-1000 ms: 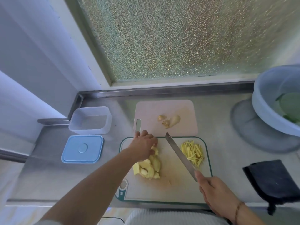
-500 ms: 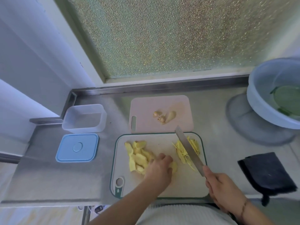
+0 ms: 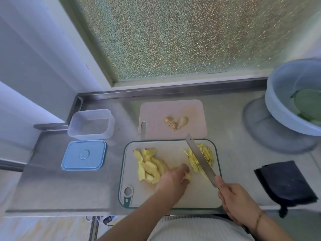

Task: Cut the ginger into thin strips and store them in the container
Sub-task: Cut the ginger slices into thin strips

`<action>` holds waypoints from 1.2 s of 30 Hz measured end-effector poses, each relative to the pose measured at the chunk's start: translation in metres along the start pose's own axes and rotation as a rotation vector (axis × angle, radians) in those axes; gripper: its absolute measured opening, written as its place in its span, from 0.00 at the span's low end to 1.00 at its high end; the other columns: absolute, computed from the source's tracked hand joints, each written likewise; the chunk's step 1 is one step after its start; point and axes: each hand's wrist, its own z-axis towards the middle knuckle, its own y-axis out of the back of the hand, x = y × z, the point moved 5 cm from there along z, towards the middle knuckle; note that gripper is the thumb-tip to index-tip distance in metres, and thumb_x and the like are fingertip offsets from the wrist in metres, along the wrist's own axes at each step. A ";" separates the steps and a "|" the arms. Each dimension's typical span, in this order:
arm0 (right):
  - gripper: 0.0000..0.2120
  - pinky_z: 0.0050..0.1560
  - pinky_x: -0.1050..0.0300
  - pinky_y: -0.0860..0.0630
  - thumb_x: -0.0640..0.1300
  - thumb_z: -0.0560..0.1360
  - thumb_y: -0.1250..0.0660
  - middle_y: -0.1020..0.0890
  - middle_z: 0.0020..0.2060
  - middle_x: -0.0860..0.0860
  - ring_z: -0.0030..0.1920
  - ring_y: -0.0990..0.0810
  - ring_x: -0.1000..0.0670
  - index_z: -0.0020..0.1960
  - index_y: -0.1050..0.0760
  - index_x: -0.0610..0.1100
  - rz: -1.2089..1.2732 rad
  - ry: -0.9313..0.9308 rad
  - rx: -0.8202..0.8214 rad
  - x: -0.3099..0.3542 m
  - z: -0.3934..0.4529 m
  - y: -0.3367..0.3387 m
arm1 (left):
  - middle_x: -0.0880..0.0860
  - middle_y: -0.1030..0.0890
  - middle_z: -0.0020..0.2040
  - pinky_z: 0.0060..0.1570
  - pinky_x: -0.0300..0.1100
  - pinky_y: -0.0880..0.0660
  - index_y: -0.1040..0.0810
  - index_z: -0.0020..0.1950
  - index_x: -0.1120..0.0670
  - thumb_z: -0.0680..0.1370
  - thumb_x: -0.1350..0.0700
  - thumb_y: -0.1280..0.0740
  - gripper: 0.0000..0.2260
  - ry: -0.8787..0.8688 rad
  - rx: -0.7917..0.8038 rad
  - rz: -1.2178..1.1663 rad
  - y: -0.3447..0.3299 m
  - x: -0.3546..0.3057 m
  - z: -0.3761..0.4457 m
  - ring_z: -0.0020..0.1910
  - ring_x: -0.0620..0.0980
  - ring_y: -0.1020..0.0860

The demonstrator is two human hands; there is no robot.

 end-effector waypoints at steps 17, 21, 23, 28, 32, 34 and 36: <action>0.27 0.20 0.65 0.42 0.68 0.71 0.49 0.37 0.23 0.49 0.19 0.40 0.55 0.30 0.38 0.44 0.019 -0.034 0.033 -0.012 -0.010 -0.005 | 0.51 0.22 0.64 0.63 0.48 0.36 0.30 0.75 0.47 0.78 0.61 0.31 0.26 -0.310 0.277 0.391 0.010 -0.002 0.033 0.63 0.54 0.25; 0.27 0.19 0.66 0.42 0.67 0.72 0.48 0.37 0.22 0.50 0.18 0.41 0.55 0.30 0.38 0.44 0.044 -0.048 0.033 -0.017 -0.013 -0.006 | 0.53 0.23 0.67 0.65 0.52 0.31 0.25 0.72 0.51 0.78 0.61 0.31 0.22 -0.263 0.084 0.214 0.022 0.006 0.027 0.61 0.57 0.23; 0.27 0.19 0.66 0.42 0.67 0.72 0.48 0.37 0.21 0.50 0.18 0.41 0.55 0.30 0.38 0.43 0.046 -0.041 0.032 -0.017 -0.014 -0.007 | 0.53 0.18 0.59 0.60 0.56 0.28 0.17 0.62 0.53 0.75 0.62 0.29 0.15 -0.220 -0.077 0.249 0.033 0.021 0.023 0.58 0.60 0.21; 0.28 0.18 0.67 0.44 0.66 0.72 0.49 0.38 0.21 0.49 0.17 0.41 0.55 0.30 0.39 0.43 0.033 -0.028 0.037 -0.019 -0.013 -0.010 | 0.50 0.17 0.50 0.56 0.56 0.31 0.15 0.51 0.52 0.75 0.47 0.29 0.10 -0.204 -0.133 0.577 0.031 0.017 0.016 0.53 0.58 0.22; 0.28 0.18 0.67 0.44 0.66 0.72 0.49 0.38 0.22 0.48 0.18 0.42 0.55 0.31 0.38 0.42 0.013 -0.012 0.055 -0.016 -0.013 -0.013 | 0.47 0.17 0.45 0.53 0.51 0.40 0.14 0.46 0.48 0.70 0.44 0.24 0.10 -0.160 -0.074 0.674 0.017 0.002 0.015 0.50 0.55 0.22; 0.28 0.18 0.67 0.44 0.66 0.73 0.49 0.38 0.22 0.48 0.18 0.42 0.55 0.31 0.38 0.42 0.012 -0.004 0.059 -0.015 -0.012 -0.014 | 0.44 0.19 0.37 0.49 0.49 0.39 0.15 0.39 0.46 0.64 0.47 0.20 0.08 -0.155 -0.084 0.685 0.009 0.002 0.014 0.43 0.52 0.22; 0.28 0.18 0.67 0.44 0.66 0.73 0.49 0.38 0.21 0.48 0.18 0.43 0.55 0.31 0.39 0.42 0.007 0.000 0.063 -0.014 -0.012 -0.014 | 0.43 0.20 0.35 0.48 0.48 0.33 0.16 0.38 0.46 0.63 0.51 0.20 0.08 -0.140 -0.080 0.643 0.002 0.007 0.013 0.39 0.51 0.22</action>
